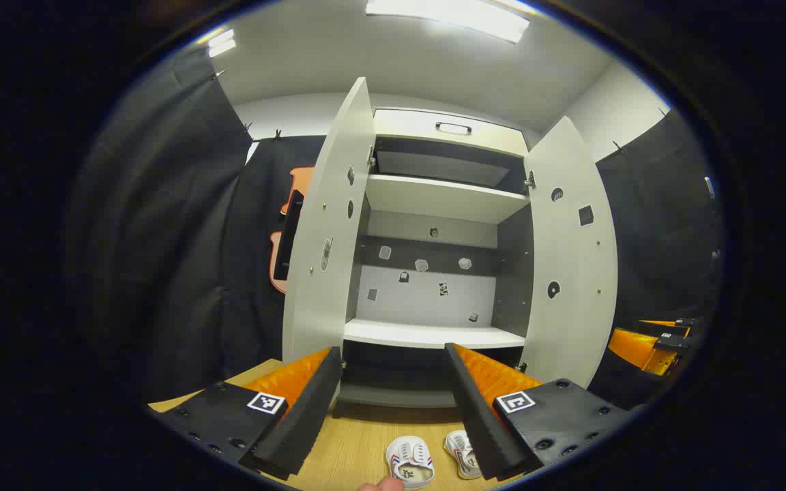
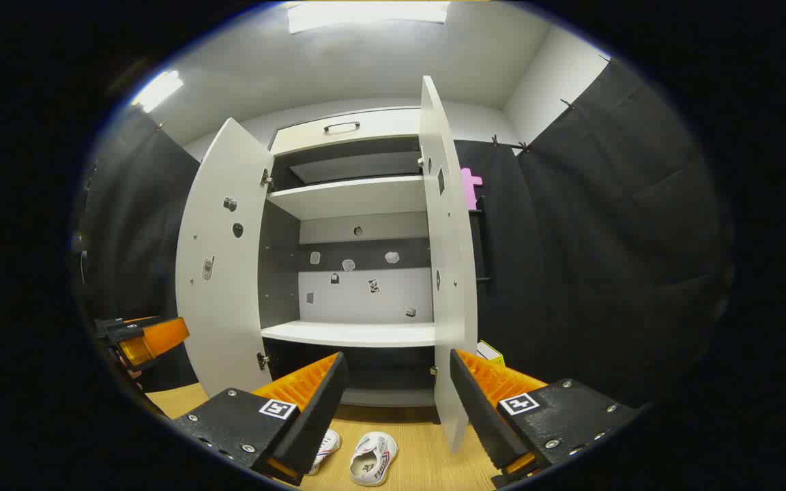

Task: Grab one shoe with the right hand and put it into the shoe cabinet, grab the other shoe with the left hand and put it into the shoe cabinet; then close the right door with the right hand and the left door with the left hand.

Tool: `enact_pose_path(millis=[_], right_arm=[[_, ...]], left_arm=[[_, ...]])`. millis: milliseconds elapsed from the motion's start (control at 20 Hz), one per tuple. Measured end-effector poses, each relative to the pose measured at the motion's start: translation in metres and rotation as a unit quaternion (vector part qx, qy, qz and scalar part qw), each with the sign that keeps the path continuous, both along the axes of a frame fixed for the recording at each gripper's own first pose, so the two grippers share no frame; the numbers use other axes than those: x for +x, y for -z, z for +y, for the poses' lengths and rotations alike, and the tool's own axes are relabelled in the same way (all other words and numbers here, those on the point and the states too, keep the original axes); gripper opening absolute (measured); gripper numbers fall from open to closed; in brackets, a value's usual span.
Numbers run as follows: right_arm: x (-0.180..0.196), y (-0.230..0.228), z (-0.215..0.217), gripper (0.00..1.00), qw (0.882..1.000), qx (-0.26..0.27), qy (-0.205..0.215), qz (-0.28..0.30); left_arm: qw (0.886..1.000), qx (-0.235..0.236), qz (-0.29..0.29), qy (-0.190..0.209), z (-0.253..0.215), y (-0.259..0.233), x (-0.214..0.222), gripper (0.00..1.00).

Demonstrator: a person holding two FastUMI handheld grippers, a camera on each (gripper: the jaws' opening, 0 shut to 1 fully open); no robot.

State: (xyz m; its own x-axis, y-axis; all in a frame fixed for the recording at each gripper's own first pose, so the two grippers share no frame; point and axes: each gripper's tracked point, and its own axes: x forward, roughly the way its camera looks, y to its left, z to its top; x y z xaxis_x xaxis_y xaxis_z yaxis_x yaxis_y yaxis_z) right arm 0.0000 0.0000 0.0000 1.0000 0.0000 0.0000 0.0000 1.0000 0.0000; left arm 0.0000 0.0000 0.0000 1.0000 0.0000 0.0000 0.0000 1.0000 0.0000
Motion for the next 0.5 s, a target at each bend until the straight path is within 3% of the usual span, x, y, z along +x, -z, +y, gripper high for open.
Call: enact_pose_path(millis=[500], right_arm=[[0.0005,-0.0085,0.0016,0.93,1.0,0.005,0.004,-0.008]], left_arm=[[1.0,0.011,0.001,0.0,-0.005,0.0014,-0.0002,0.96]])
